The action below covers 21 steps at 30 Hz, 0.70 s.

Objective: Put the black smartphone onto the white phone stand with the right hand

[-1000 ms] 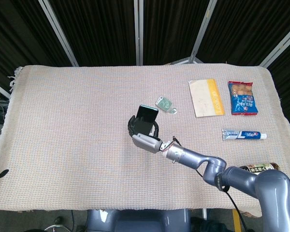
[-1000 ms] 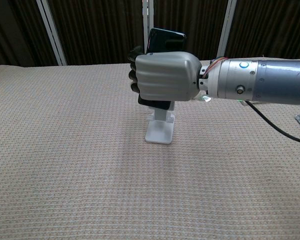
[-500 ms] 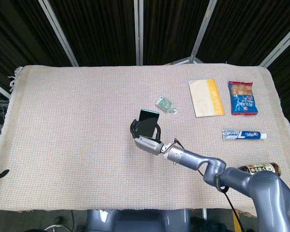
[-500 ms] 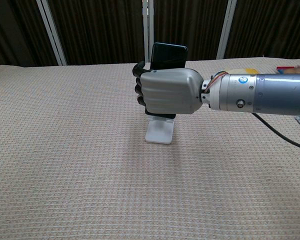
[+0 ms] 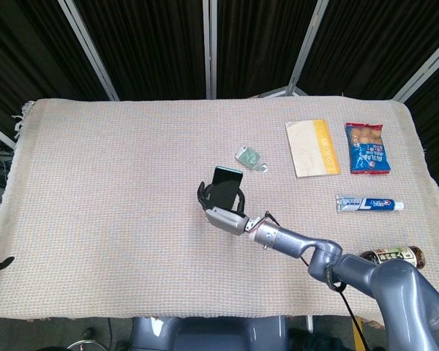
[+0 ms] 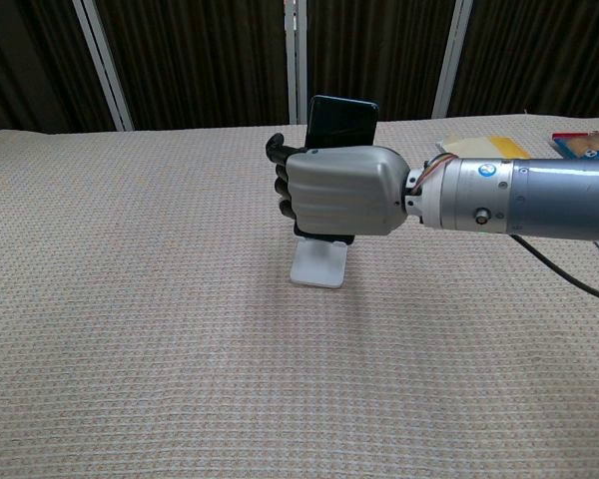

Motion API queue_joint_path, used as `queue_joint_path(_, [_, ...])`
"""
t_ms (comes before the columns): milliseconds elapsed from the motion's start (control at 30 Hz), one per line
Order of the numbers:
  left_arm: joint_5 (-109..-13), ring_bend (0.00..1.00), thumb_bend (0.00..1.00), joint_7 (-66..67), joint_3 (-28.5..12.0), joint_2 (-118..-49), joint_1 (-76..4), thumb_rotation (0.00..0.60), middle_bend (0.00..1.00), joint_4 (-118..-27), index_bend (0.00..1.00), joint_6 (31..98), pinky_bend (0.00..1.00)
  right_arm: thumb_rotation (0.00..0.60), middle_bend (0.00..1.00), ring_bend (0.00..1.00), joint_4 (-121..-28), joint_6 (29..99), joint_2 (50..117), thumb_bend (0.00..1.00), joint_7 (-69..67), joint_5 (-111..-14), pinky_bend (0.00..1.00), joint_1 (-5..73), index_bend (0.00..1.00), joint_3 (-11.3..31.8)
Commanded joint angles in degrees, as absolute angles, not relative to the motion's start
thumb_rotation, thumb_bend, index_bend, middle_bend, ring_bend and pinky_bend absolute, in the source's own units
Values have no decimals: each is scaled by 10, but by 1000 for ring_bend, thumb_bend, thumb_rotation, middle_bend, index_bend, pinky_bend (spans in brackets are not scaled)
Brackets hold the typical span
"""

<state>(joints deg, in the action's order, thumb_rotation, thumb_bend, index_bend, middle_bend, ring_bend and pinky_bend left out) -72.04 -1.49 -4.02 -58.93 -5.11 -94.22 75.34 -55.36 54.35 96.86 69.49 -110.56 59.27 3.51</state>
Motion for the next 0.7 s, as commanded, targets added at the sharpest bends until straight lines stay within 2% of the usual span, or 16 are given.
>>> queue_joint_path(33, [-720, 0, 0, -15, -40, -589, -51, 600, 0, -942, 0, 754, 0, 600, 334, 350, -553, 543, 968, 67, 694, -1102, 214, 591, 344, 35])
queue_joint_path(100, [-720, 0, 0, -14, -40, -590, -51, 600, 0, -943, 0, 754, 0, 600, 264, 302, -553, 544, 968, 65, 695, -1100, 160, 590, 275, 34])
queue_joint_path(200, [-721, 0, 0, -13, -40, -590, -51, 600, 0, -943, 0, 754, 0, 600, 218, 271, -557, 543, 967, 64, 696, -1093, 137, 586, 233, 35])
queue_joint_path(533, [-726, 0, 0, -12, -38, -589, -50, 600, 0, -946, 0, 759, 0, 600, 204, 265, -575, 565, 958, 65, 698, -1083, 136, 572, 193, 38])
queue_joint_path(700, [-732, 0, 0, -18, -37, -587, -50, 600, 0, -947, 0, 759, 0, 600, 204, 265, -628, 638, 922, 63, 660, -1064, 133, 532, 179, 51])
